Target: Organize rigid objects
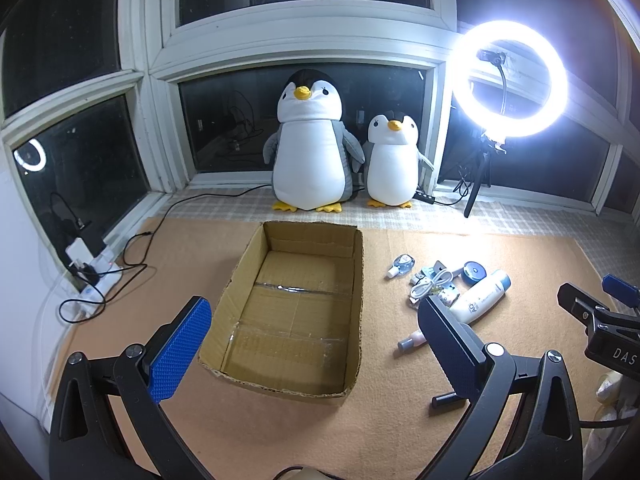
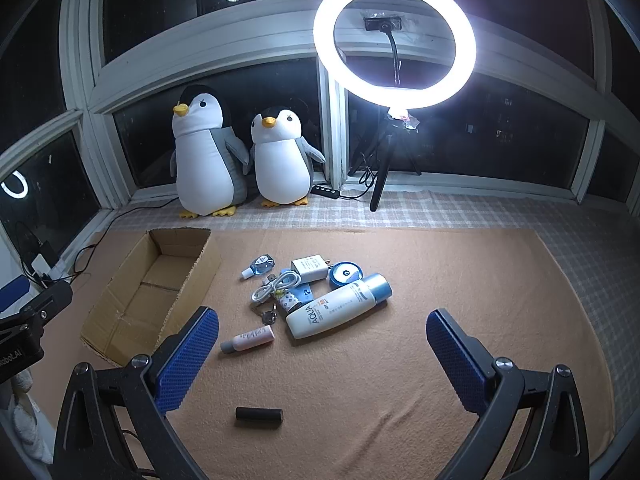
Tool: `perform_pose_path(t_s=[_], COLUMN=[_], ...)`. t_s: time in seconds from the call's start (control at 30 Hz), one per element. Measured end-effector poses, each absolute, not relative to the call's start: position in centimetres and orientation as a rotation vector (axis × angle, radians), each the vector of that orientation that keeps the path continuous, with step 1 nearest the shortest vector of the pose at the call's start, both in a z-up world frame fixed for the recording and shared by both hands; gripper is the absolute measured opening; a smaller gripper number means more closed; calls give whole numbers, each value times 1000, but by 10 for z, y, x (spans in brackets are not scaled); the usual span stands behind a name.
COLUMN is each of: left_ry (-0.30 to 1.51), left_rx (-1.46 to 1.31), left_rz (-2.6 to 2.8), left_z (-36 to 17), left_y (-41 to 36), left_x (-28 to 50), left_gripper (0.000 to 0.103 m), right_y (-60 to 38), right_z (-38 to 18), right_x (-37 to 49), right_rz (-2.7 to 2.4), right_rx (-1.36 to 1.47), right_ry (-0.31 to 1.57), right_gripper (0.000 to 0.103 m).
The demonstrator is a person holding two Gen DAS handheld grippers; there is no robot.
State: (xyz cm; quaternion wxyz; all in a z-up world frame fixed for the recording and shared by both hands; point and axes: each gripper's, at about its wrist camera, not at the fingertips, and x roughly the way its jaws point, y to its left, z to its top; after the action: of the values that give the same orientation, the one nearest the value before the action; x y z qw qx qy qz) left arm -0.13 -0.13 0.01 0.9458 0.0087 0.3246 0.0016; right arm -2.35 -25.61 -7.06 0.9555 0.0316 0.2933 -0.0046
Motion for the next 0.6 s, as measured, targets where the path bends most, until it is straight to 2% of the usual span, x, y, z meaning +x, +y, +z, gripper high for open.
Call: perform_pose_path(t_s=[0.6], left_ry=[672], left_rx=[24], left_rz=[-2], left_z=[-4], left_y=[0], left_x=[3], left_gripper=[102], right_y=[-256], right_z=[-72], right_x=[-24], right_rz=[-10], right_rx=[61], right_ry=[600], right_gripper=[103])
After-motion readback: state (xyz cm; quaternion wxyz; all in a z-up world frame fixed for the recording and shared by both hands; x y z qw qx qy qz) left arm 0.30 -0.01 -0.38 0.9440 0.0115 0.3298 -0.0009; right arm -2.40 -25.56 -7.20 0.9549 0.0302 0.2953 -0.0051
